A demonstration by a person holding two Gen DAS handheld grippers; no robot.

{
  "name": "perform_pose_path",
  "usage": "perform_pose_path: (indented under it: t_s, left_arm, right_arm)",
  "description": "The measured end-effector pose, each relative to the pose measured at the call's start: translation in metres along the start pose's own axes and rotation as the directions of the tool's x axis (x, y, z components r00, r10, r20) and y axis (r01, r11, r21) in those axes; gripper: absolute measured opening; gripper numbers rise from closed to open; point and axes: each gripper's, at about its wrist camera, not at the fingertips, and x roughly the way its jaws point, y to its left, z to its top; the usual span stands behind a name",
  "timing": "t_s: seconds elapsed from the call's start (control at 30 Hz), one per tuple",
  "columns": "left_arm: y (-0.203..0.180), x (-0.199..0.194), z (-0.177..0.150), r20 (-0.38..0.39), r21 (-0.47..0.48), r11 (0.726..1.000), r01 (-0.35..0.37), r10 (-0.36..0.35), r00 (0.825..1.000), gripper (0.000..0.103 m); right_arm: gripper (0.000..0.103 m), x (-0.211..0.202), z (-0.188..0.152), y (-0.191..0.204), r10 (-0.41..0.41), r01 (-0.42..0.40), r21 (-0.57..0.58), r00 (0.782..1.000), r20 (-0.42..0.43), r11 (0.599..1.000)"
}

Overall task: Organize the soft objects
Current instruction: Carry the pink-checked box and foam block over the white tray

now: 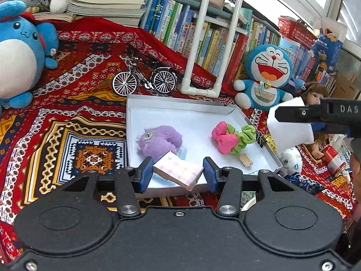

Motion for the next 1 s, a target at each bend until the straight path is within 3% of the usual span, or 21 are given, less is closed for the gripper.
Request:
perform_pose_path:
  t_s: [0.47,0.6,1.0]
  left_arm:
    - [0.004,0.052,0.006,-0.105,-0.038,0.999,-0.015,0.011,0.994,0.046]
    - [0.003,0.064,0.001,-0.112,-0.042,0.999,-0.026,0.021,0.993,0.046]
    - [0.010,0.089,-0.002,-0.142,-0.069,0.997,-0.044,0.034,0.989,0.046]
  right_arm:
    - [0.072,0.031,-0.023,-0.058,-0.046,0.048,0.153,0.999,-0.015,0.987]
    - [0.073,0.040,-0.030,-0.063,-0.018,0.012,0.170,0.999,0.030,0.985]
    - [0.073,0.062,-0.035,-0.071,-0.033,0.037,0.186,0.999,-0.020,0.982]
